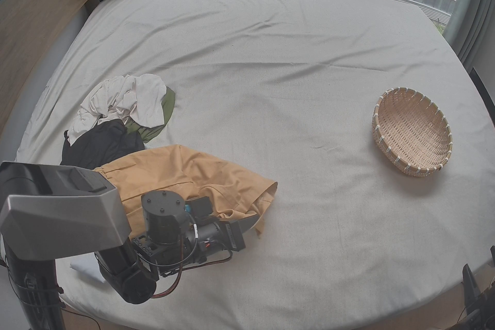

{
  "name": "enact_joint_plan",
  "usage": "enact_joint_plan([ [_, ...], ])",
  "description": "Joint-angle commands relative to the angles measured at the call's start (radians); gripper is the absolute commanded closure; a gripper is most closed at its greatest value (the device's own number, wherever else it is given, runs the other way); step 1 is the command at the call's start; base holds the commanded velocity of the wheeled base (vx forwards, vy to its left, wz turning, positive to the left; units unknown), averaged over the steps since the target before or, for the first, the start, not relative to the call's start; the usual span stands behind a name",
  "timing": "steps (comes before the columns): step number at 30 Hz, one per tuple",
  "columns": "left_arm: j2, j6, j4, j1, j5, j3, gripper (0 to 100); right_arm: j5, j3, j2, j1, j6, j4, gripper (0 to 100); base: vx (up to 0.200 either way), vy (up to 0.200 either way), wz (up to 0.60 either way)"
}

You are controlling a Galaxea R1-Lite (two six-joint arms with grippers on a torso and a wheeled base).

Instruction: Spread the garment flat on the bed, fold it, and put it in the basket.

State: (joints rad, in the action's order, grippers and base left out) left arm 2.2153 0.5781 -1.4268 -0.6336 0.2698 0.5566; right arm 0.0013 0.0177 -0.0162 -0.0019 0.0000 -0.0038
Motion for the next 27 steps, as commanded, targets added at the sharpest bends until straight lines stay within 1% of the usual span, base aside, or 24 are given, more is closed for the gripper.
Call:
enact_joint_plan([
  [1, -0.006, 0.002, 0.025, -0.035, 0.000, 0.055, 100, 0.000, -0.018, 0.012, 0.000, 0.000, 0.001, 0, 0.000, 0.000, 0.00],
  [5, 0.000, 0.012, 0.117, -0.078, 0.002, 0.151, 100, 0.000, -0.018, 0.012, 0.000, 0.000, -0.001, 0, 0.000, 0.000, 0.00],
  [9, 0.015, 0.037, 0.160, -0.109, 0.000, 0.227, 100, 0.000, -0.018, 0.012, 0.000, 0.000, -0.001, 0, 0.000, 0.000, 0.00],
  [12, 0.033, 0.037, 0.161, -0.116, -0.004, 0.259, 100, 0.000, -0.018, 0.012, 0.000, 0.000, -0.001, 0, 0.000, 0.000, 0.00],
  [19, 0.067, 0.049, 0.161, -0.172, -0.006, 0.316, 100, 0.000, -0.018, 0.012, 0.000, 0.000, -0.001, 0, 0.000, 0.000, 0.00],
  [22, 0.087, 0.049, 0.166, -0.173, -0.017, 0.345, 100, 0.000, -0.018, 0.012, 0.000, 0.000, -0.001, 0, 0.000, 0.000, 0.00],
  [27, 0.112, 0.054, 0.170, -0.172, -0.020, 0.330, 100, 0.000, -0.018, 0.012, 0.002, 0.000, -0.001, 0, 0.000, 0.000, 0.00],
])
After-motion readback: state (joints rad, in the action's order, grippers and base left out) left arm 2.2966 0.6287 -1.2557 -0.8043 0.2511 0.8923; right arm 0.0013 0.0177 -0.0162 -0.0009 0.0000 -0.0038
